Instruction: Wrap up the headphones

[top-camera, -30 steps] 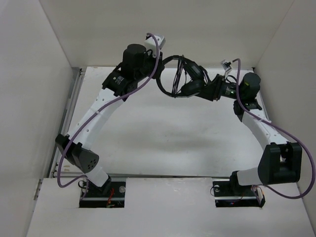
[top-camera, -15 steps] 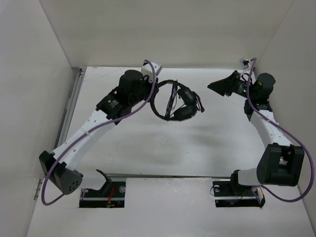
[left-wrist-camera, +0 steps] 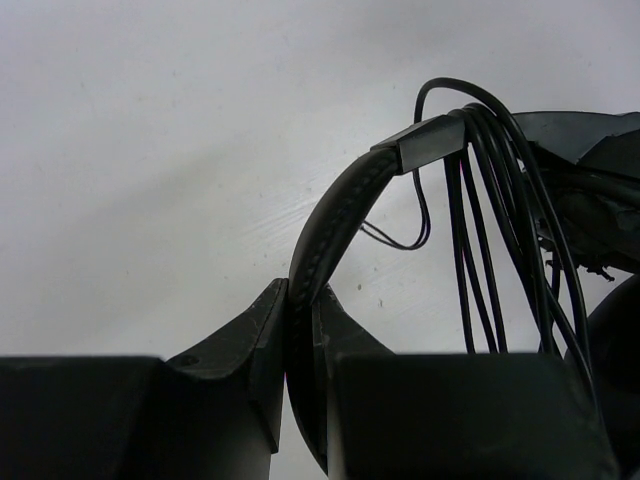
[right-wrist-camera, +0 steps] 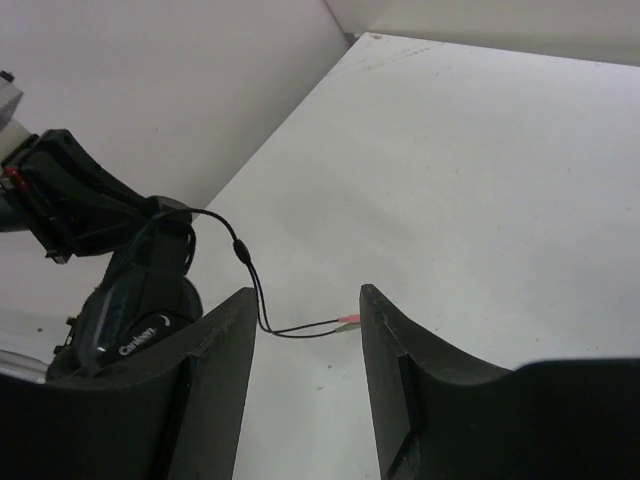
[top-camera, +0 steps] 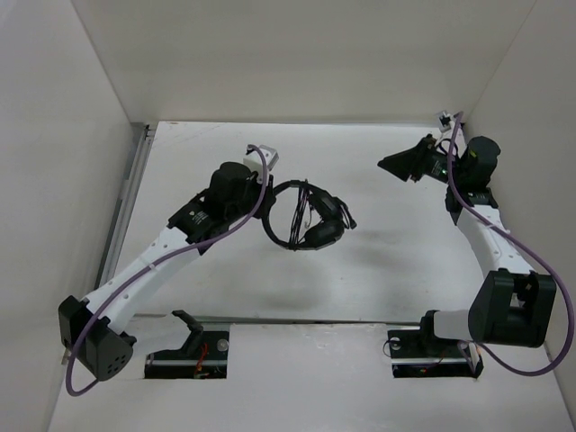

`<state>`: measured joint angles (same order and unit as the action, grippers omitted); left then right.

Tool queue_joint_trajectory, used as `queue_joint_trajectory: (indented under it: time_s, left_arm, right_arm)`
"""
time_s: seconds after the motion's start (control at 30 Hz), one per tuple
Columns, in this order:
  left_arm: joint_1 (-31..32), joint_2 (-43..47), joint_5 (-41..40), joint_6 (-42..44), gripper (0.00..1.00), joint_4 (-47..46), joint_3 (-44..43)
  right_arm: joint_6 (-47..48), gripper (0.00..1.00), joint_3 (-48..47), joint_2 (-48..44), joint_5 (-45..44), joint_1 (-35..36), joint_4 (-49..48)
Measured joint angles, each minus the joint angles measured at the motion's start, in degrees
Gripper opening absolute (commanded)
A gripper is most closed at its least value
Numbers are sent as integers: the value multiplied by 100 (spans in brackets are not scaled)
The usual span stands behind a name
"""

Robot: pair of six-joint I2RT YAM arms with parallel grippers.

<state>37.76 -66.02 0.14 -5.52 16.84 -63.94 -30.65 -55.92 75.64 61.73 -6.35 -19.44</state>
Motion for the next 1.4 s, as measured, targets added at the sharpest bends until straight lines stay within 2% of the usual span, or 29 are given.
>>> queue_joint_trajectory:
  time_s: [0.23,0.53,0.73,0.97,1.4]
  left_arm:
    - [4,-7,11,-127,0,-208,811]
    - [-280,-437,72,-295,0,-802,1261]
    - [-601,-1088,46,-358,0,-1292,1270]
    - [-645,-1648,72,-450,0,-1655,1268]
    - [-815,-2496,186,-796,0,-1812,697]
  right_arm:
    - [107,52,37,-37,-35,-63,140]
    - [133,52,149,-190,-50,-157,153]
    - [136,52,186,-201,-55,-186,160]
    - [160,52,321,-262,-68,-249,190]
    - [199,53,503,-374,-74,-302,234]
